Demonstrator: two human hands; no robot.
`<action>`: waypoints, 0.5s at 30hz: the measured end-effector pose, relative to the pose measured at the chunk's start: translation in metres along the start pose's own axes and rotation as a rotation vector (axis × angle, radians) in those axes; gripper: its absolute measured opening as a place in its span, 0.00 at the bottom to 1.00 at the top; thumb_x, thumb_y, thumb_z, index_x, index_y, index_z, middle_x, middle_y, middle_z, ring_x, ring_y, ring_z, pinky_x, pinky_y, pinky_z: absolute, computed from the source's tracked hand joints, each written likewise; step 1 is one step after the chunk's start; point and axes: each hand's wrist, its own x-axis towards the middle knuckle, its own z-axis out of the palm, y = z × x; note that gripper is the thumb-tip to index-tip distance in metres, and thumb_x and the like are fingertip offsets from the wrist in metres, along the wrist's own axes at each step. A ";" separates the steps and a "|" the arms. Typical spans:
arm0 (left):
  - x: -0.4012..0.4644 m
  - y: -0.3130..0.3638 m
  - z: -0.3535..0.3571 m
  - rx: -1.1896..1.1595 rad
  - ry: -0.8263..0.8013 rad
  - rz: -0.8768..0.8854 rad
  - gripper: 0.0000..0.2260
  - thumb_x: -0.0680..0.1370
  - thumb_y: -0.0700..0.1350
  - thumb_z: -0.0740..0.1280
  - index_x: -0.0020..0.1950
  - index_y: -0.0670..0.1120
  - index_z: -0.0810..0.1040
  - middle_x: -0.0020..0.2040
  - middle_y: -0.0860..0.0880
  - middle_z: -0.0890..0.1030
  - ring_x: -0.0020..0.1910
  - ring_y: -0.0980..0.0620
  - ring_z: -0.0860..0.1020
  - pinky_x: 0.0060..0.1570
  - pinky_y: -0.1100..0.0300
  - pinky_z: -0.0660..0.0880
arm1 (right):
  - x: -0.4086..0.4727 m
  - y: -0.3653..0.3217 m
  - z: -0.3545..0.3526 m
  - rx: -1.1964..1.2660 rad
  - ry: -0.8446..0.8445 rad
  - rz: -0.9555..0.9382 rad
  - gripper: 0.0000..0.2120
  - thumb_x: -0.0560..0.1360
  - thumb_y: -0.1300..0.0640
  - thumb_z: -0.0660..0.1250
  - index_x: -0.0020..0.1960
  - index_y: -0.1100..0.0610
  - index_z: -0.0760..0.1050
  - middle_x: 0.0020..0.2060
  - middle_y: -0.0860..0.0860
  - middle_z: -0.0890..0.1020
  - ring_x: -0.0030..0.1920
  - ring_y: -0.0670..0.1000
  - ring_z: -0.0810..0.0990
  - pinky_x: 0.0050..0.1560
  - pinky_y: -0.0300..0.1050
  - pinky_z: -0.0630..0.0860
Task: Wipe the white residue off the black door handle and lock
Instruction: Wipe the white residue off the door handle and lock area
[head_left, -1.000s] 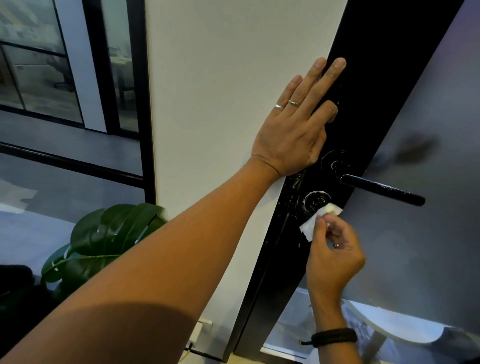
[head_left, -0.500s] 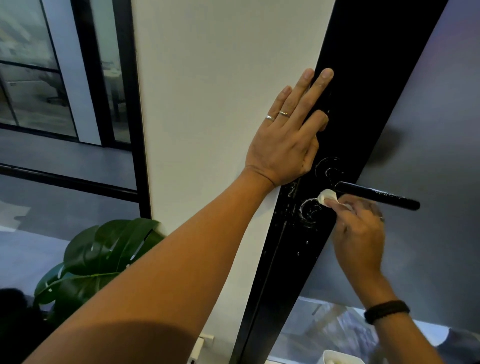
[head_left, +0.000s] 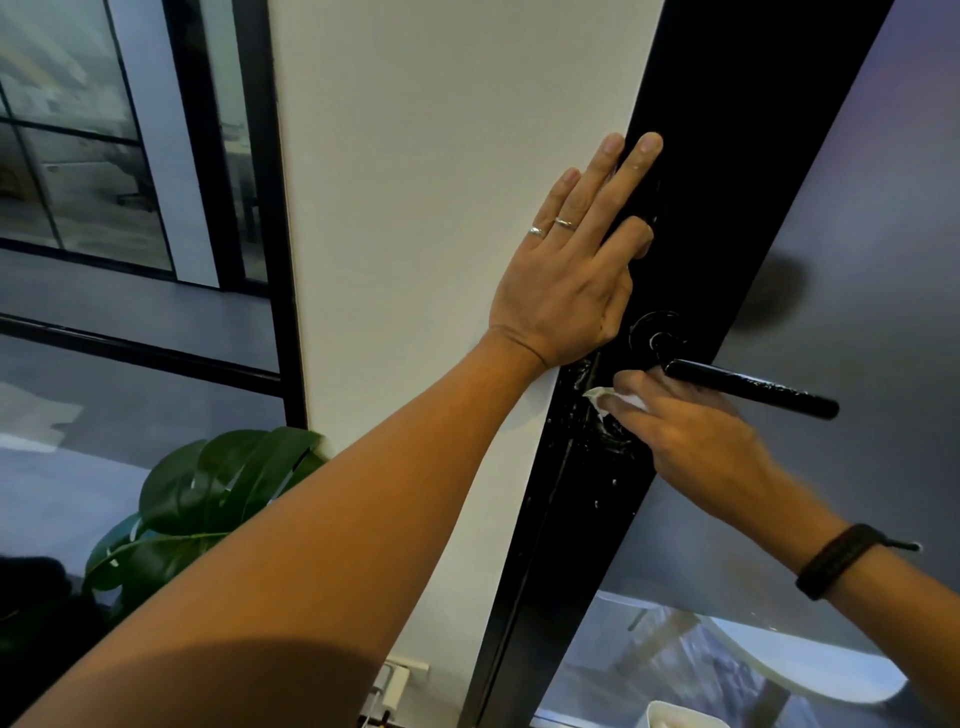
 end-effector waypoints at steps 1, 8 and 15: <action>0.000 0.000 0.000 0.000 -0.002 0.000 0.08 0.80 0.39 0.65 0.55 0.44 0.82 0.81 0.34 0.69 0.82 0.32 0.64 0.82 0.37 0.61 | 0.000 -0.001 0.001 0.023 0.005 0.061 0.29 0.69 0.72 0.72 0.69 0.57 0.78 0.64 0.56 0.78 0.53 0.59 0.82 0.45 0.52 0.83; -0.001 0.000 0.001 0.005 -0.002 0.008 0.07 0.80 0.38 0.65 0.54 0.44 0.82 0.81 0.35 0.69 0.83 0.32 0.64 0.82 0.38 0.61 | -0.035 -0.039 0.012 0.439 0.239 0.712 0.15 0.77 0.71 0.68 0.62 0.64 0.82 0.55 0.60 0.82 0.56 0.62 0.79 0.55 0.52 0.80; 0.000 0.000 0.002 0.008 0.009 0.011 0.06 0.79 0.38 0.66 0.53 0.44 0.82 0.81 0.35 0.69 0.83 0.33 0.64 0.83 0.38 0.60 | -0.024 -0.158 0.027 0.813 0.415 1.040 0.21 0.80 0.62 0.66 0.72 0.55 0.76 0.61 0.51 0.76 0.50 0.54 0.81 0.44 0.50 0.85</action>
